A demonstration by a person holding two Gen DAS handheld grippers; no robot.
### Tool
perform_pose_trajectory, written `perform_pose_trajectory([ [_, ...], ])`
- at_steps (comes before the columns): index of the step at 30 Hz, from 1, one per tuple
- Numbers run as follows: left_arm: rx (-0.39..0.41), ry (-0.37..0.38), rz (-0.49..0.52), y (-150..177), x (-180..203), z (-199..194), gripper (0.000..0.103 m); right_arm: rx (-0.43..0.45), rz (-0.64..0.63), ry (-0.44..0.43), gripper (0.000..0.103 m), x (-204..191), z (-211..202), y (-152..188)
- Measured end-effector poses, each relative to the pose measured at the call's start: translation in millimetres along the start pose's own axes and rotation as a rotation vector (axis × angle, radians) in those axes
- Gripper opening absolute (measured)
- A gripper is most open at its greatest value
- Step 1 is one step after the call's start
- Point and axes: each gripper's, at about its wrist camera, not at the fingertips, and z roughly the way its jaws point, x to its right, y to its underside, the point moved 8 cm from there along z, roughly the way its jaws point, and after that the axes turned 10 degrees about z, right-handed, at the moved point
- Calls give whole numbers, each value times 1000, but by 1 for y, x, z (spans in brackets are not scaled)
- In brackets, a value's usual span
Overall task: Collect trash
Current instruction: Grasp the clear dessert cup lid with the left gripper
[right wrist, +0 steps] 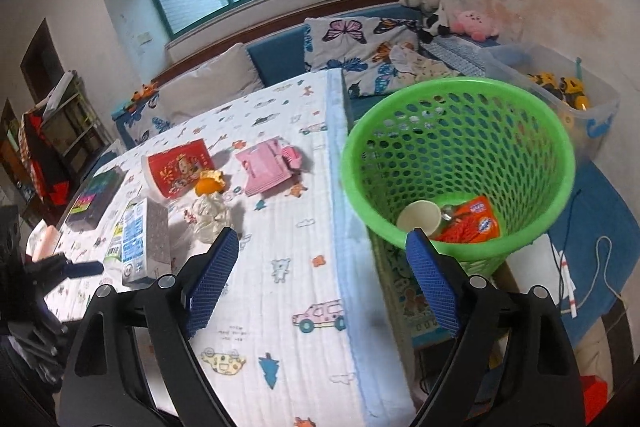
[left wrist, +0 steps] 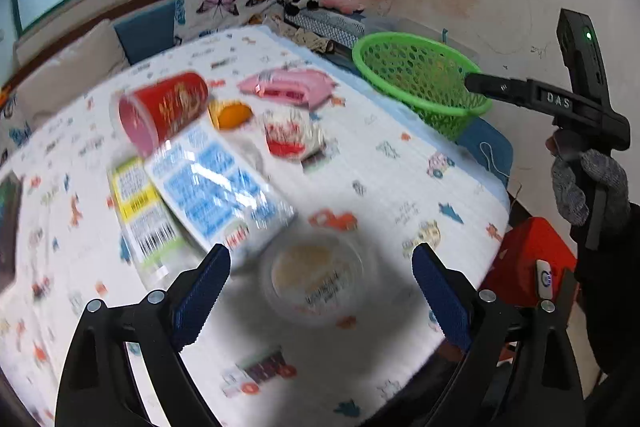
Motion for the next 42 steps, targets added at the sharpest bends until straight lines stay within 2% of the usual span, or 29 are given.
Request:
perform_pose_trajectory([
  [11, -36, -40, -14, 18, 0, 22, 89, -54, -59, -31, 85, -27, 17, 15],
  [19, -32, -61, -12, 18, 3, 32, 71, -92, -92, -45, 85, -40, 30, 22],
  [22, -19, -63, -19, 18, 3, 32, 67, -101, -107, -52, 85, -46, 34, 23],
  [31, 13, -57, -27, 23, 1, 12, 67, -135, -152, -108, 85, -80, 43, 23],
  [42, 46, -82, -83, 40, -19, -24, 67, -223, -237, -238, 85, -164, 70, 34],
])
